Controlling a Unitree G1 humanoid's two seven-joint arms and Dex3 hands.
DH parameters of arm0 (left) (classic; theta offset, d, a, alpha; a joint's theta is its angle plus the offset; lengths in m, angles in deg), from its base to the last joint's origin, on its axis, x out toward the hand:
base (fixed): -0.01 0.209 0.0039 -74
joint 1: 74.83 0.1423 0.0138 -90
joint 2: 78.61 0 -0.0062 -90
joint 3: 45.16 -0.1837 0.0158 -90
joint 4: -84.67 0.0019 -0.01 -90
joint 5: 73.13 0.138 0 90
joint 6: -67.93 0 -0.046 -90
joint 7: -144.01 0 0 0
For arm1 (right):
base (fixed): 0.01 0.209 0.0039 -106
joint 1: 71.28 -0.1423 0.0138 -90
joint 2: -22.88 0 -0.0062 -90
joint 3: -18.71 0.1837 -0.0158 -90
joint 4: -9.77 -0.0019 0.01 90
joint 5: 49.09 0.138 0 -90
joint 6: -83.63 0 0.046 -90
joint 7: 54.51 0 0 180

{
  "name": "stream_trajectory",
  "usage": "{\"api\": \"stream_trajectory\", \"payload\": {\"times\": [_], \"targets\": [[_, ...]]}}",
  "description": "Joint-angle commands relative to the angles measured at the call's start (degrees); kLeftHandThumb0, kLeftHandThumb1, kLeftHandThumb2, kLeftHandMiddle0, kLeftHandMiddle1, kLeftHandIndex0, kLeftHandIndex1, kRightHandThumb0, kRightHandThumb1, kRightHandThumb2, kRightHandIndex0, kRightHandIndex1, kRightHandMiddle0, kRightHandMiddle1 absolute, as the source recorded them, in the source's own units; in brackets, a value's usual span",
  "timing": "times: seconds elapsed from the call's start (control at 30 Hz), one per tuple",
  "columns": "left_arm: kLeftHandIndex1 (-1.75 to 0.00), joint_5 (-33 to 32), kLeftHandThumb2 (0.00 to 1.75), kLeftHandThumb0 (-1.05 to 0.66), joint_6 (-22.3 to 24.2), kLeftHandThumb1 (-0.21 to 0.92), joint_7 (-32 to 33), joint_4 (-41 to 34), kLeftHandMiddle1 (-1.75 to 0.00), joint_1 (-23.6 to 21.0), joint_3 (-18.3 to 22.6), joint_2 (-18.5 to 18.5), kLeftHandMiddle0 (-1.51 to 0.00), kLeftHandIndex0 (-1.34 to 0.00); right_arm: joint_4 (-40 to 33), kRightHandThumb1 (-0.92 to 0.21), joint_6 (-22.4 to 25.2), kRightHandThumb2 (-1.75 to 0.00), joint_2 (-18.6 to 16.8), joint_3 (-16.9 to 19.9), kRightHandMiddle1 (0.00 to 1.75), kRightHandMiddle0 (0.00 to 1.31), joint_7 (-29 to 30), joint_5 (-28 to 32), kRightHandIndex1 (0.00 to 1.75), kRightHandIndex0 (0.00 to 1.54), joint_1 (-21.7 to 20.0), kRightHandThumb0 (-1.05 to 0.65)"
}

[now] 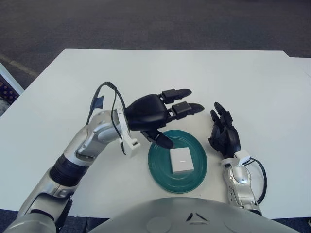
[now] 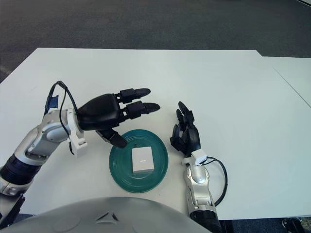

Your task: Put the charger into the plate.

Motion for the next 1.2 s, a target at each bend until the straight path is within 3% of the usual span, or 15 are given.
{"api": "stream_trajectory", "payload": {"times": [0.0, 0.1, 0.2, 0.23, 0.33, 0.4, 0.6, 0.73, 0.9, 1.17], "targets": [[-0.48, -2.0, 0.78, -1.05, 4.7, 0.92, 0.3, 0.7, -0.02, -0.2, 1.9, 1.6, -0.18, 0.00, 7.3, -0.92, 1.4, -0.85, -1.0, -0.1, 0.34, 0.00, -1.9, 1.8, 0.01, 0.10, 4.2, -0.77], [-0.56, -2.4, 0.78, -1.05, 11.6, 0.92, 2.5, -0.3, -0.03, 2.8, 3.4, 5.2, -0.21, 0.00, 7.7, -0.92, 1.0, -0.83, -1.2, -0.1, 0.35, 0.00, -2.6, 2.3, 0.02, 0.11, 4.1, -0.77], [-0.69, -4.1, 0.76, -1.05, 15.6, 0.92, 5.7, -0.6, -0.05, 6.1, 4.7, 8.9, -0.28, 0.00, 8.2, -0.92, 0.3, -0.81, -1.6, 0.1, 0.35, 0.00, -2.8, 2.1, 0.02, 0.12, 4.0, -0.78], [-0.71, -6.7, 0.75, -1.05, 17.2, 0.92, 7.3, -0.7, -0.05, 7.9, 5.3, 11.3, -0.29, 0.00, 8.3, -0.92, 0.0, -0.81, -1.6, 0.1, 0.34, 0.00, -2.6, 1.9, 0.01, 0.12, 4.1, -0.78], [-0.86, -22.2, 0.64, -1.00, 24.2, 0.92, 13.5, 0.0, -0.09, 16.0, 8.3, 23.3, -0.39, 0.00, 8.8, -0.92, 0.0, -0.81, -1.9, 0.6, 0.37, 0.00, -1.0, 0.6, 0.02, 0.13, 4.4, -0.77], [-0.92, -29.0, 0.60, -0.96, 26.5, 0.92, 15.8, 2.0, -0.11, 18.3, 9.7, 28.6, -0.43, 0.00, 8.7, -0.92, 0.6, -0.81, -1.8, 0.9, 0.39, 0.00, -0.5, 0.4, 0.02, 0.14, 4.5, -0.75], [-0.97, -40.9, 0.62, -0.91, 27.3, 0.92, 20.7, 7.3, -0.12, 24.6, 12.8, 39.4, -0.43, -0.01, 9.1, -0.92, 1.8, -0.81, -1.4, 1.7, 0.42, 0.00, -0.1, 0.5, 0.02, 0.15, 4.3, -0.73], [-0.81, -43.1, 0.70, -0.93, 28.4, 0.92, 21.9, 8.9, -0.06, 27.2, 13.2, 41.5, -0.32, 0.00, 10.2, -0.92, 1.6, -0.82, -1.1, 1.8, 0.45, 0.00, -0.6, 0.7, 0.02, 0.16, 3.6, -0.74], [-0.49, -42.2, 0.82, -0.97, 28.2, 0.92, 25.0, 10.1, -0.02, 28.6, 11.6, 41.3, -0.11, 0.00, 11.3, -0.92, 1.1, -0.82, -0.7, 1.9, 0.48, 0.00, -1.5, 1.0, 0.02, 0.17, 2.9, -0.77], [-0.29, -44.2, 0.88, -0.99, 26.0, 0.92, 25.4, 13.2, 0.00, 30.2, 11.6, 41.2, -0.02, 0.00, 11.4, -0.92, 1.1, -0.83, -0.3, 1.7, 0.49, 0.00, -1.6, 0.3, 0.01, 0.17, 2.8, -0.79]]}}
